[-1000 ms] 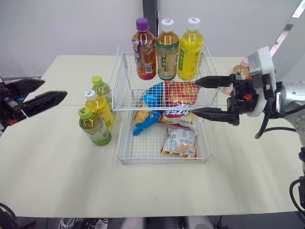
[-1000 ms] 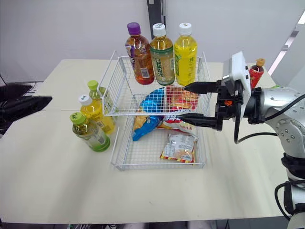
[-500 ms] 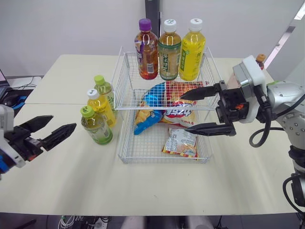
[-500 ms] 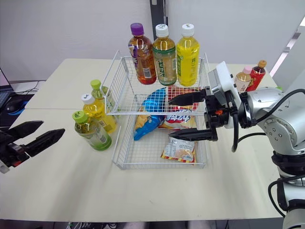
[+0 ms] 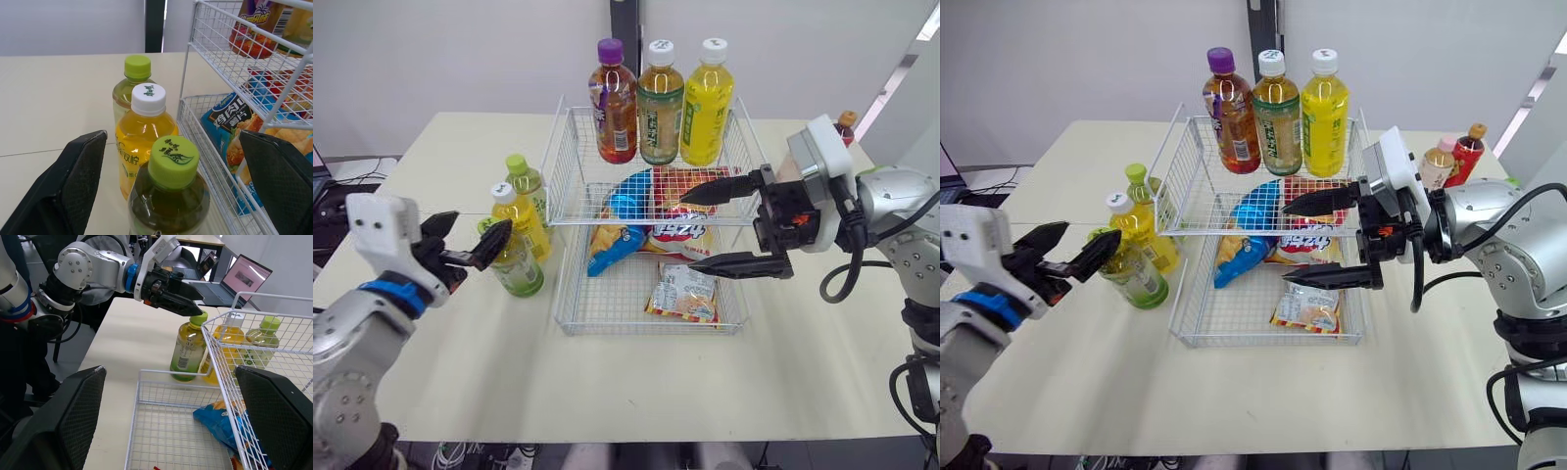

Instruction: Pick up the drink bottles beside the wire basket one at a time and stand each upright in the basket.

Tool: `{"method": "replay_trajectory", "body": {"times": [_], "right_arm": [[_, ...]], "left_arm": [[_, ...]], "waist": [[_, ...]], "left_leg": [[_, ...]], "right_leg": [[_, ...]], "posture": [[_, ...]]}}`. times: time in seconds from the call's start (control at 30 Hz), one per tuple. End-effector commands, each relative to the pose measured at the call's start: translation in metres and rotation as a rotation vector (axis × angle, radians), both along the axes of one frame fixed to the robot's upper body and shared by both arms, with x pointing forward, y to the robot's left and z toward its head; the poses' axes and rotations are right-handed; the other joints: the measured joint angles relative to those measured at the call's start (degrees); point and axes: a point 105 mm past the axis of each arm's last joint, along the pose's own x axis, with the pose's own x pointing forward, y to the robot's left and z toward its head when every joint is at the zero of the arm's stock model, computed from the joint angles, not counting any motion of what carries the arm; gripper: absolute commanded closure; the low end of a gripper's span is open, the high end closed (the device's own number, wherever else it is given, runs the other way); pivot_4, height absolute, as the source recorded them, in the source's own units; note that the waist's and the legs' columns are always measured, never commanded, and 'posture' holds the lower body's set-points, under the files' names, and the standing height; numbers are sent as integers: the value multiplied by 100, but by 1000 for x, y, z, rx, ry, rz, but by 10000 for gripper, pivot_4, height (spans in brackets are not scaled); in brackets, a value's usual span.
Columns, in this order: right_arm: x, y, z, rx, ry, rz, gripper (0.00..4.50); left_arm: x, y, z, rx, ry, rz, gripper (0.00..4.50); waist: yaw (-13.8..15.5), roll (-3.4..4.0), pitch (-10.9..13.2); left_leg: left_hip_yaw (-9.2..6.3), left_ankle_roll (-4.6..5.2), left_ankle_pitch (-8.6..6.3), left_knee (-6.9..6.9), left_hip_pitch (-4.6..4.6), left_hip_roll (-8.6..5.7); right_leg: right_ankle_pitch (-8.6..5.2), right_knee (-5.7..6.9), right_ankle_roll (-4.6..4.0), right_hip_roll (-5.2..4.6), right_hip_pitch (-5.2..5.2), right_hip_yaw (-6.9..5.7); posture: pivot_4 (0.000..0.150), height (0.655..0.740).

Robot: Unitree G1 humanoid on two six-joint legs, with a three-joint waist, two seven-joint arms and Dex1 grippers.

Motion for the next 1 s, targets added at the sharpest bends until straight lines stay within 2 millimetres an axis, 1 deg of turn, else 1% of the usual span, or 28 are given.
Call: {"method": "replay_trajectory", "body": {"times": [0.03,0.17,0.23,0.33,0.47,0.63,0.67,0.73,0.77,0.83,0.93,1.0], "right_arm": [[-4,0,9,7,-52,-4,0],[-3,-1,9,7,-48,-14,0],[-3,-1,10,10,-48,-19,0],[-3,-1,11,15,-49,-24,0],[-2,-1,11,20,-50,-30,0],[-2,-1,12,25,-52,-38,0],[-1,-2,13,27,-54,-43,0],[1,-4,15,32,-57,-60,0],[2,-6,15,33,-57,-67,0],[3,-9,16,36,-56,-83,0],[4,-15,18,37,-56,-105,0],[5,-18,20,40,-65,-121,0]], "left_arm": [[7,1,3,40,-35,62,171],[10,1,0,57,-39,98,171],[10,-1,-5,52,-20,91,171],[10,-3,-11,51,0,84,5960],[10,0,-16,58,16,91,17604],[6,4,-14,86,5,100,31063],[4,3,-13,101,-2,91,31261],[0,4,-3,158,-30,63,31262],[-3,4,3,158,-45,49,31262],[-7,5,16,165,-71,4,31262],[-14,4,36,140,-73,-115,31262],[-18,9,53,130,-64,-177,31262]], "waist": [[1,0,0],[6,0,0],[6,0,0],[8,0,0],[8,0,0],[14,1,0],[14,1,0],[7,1,1],[6,2,1],[6,4,3],[16,5,5],[18,6,5]], "left_leg": [[0,0,0,-1,0,1],[-1,0,0,-3,0,1],[-1,0,0,-3,0,1],[-1,0,0,-5,0,1],[-2,0,0,-6,-1,1],[-3,0,0,-8,-1,1],[-3,0,0,-9,-1,1],[-1,0,0,-11,0,3],[-2,0,0,-12,0,4],[-3,0,0,-16,-1,7],[-6,0,0,-18,-5,10],[-8,0,0,-20,-7,8]], "right_leg": [[0,-1,0,0,0,0],[0,-4,0,2,0,0],[0,-7,0,2,1,0],[1,-12,1,1,2,0],[2,-18,1,2,3,-1],[4,-27,2,2,6,-2],[4,-28,2,2,6,-2],[4,-30,2,2,6,0],[5,-31,1,2,5,-1],[6,-32,0,2,3,-1],[6,-36,-1,2,0,-6],[6,-40,-1,3,0,-9]], "posture": [[1500,7400],[1500,7400],[1500,7400],[1500,7400],[1500,7400],[1500,7400],[1500,7400],[1500,7400],[1500,7400],[1500,7400],[1500,7400],[1500,7400]]}}
